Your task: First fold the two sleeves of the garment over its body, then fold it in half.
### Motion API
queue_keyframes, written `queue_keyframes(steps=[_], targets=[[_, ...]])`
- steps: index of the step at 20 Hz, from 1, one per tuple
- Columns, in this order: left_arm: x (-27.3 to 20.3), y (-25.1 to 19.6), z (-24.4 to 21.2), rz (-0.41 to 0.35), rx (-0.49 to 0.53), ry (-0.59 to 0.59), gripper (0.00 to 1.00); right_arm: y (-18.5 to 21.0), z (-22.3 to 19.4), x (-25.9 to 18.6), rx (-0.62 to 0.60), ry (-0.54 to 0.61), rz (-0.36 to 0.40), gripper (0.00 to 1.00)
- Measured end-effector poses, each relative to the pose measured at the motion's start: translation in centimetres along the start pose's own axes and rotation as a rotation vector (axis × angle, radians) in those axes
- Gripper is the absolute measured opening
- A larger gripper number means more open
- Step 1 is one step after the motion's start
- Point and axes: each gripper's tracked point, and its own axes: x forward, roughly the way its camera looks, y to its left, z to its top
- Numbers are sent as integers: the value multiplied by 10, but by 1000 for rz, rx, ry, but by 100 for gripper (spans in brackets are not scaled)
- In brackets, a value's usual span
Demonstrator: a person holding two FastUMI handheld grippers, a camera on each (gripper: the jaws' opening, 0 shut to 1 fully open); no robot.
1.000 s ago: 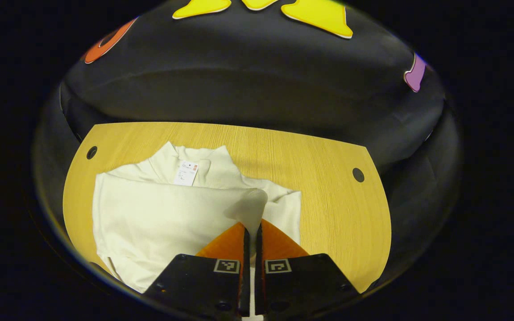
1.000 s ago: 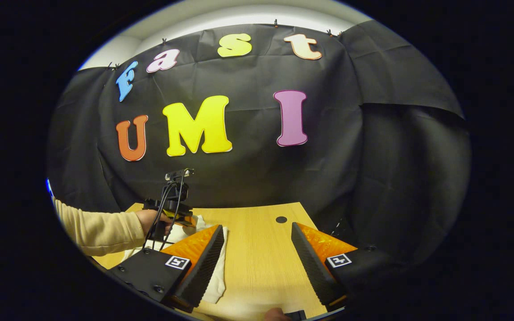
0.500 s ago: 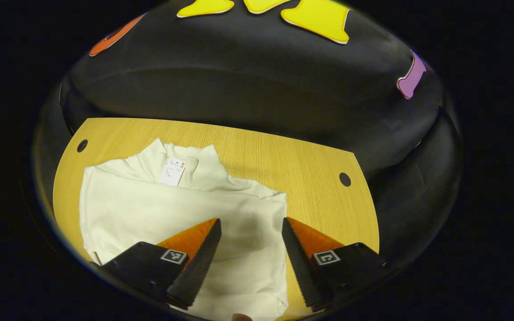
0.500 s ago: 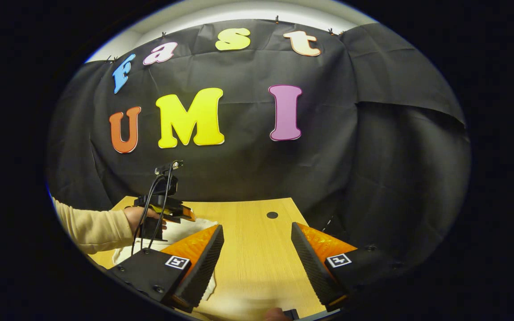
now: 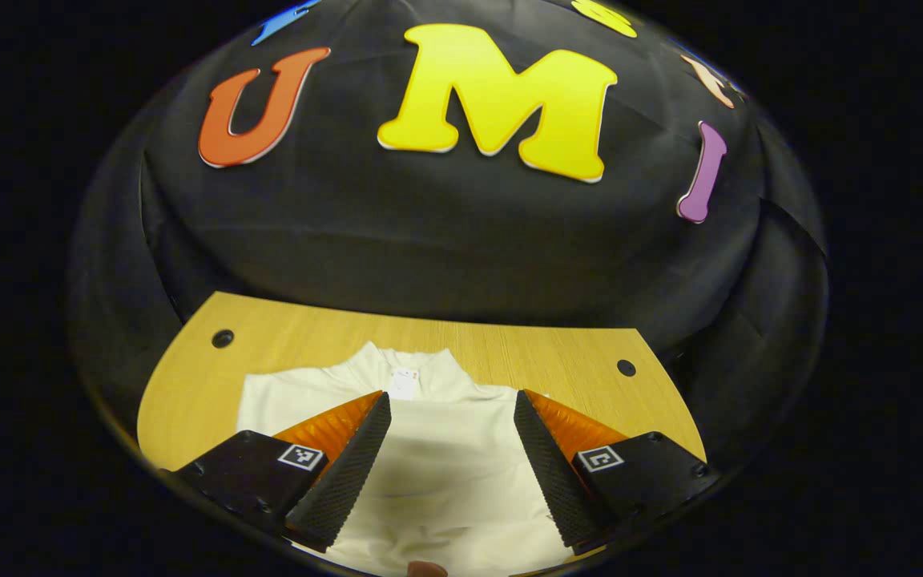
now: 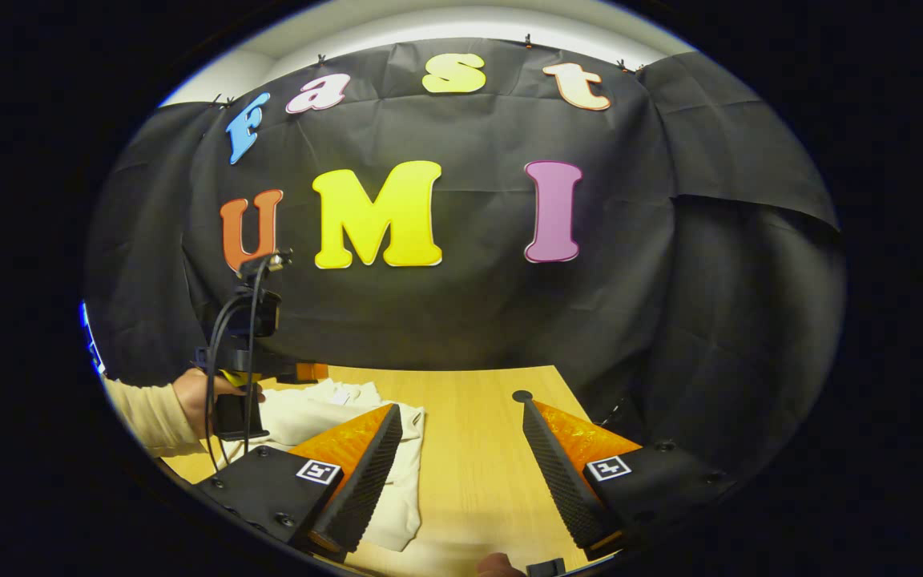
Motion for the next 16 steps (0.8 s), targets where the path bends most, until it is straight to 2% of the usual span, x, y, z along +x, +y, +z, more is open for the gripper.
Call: queue_keyframes(steps=[2, 5, 11, 16], targets=[[-34, 25, 22, 16, 44, -107, 98, 18, -6, 4, -19, 5, 19, 95], [-74, 33, 40, 66, 131, -235, 98, 42, -15, 13, -42, 7, 46, 95], [-113, 108, 5, 146, 131, -223, 98, 82, -50, 33, -78, 67, 77, 95], [-129, 139, -38, 182, 97, -156, 98, 101, -78, 45, -109, 125, 86, 95]])
